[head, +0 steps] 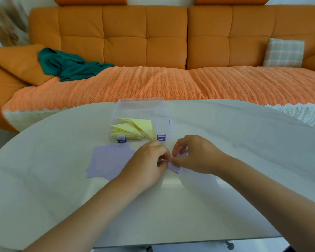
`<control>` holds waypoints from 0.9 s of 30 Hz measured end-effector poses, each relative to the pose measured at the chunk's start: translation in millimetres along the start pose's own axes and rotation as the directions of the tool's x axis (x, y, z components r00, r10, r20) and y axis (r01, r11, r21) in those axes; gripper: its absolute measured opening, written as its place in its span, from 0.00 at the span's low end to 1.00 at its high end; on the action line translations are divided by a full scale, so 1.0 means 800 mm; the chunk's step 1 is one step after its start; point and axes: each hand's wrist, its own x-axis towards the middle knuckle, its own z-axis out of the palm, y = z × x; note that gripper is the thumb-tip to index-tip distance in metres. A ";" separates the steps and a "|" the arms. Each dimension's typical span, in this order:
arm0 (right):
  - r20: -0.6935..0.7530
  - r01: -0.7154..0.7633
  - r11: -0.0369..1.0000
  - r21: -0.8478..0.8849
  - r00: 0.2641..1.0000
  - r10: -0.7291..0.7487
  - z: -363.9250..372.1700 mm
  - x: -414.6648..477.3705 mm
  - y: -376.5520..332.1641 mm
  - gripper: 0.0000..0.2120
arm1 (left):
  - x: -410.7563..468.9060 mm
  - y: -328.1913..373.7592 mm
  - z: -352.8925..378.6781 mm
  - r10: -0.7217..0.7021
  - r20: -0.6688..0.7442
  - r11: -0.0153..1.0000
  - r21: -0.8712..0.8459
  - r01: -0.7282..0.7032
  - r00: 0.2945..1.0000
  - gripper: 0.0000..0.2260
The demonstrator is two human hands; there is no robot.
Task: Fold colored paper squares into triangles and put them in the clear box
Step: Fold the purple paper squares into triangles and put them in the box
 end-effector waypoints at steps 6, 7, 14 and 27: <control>0.006 -0.057 0.992 0.110 0.998 0.056 0.005 0.000 0.006 0.06 | -0.011 0.005 -0.002 0.268 0.010 0.937 0.229 -0.263 0.963 0.12; 0.001 -0.057 0.992 0.116 0.998 0.057 0.005 0.000 0.006 0.05 | -0.012 0.006 -0.004 0.275 0.017 0.928 0.257 -0.270 0.961 0.12; -0.021 -0.062 0.993 0.097 0.998 0.064 0.008 -0.002 0.010 0.02 | -0.022 -0.004 -0.027 0.146 0.017 0.961 0.233 -0.146 0.989 0.11; -0.033 -0.048 0.993 0.111 0.998 0.052 0.007 -0.004 0.009 0.04 | -0.019 0.026 -0.011 0.177 0.047 0.983 0.045 -0.179 0.983 0.14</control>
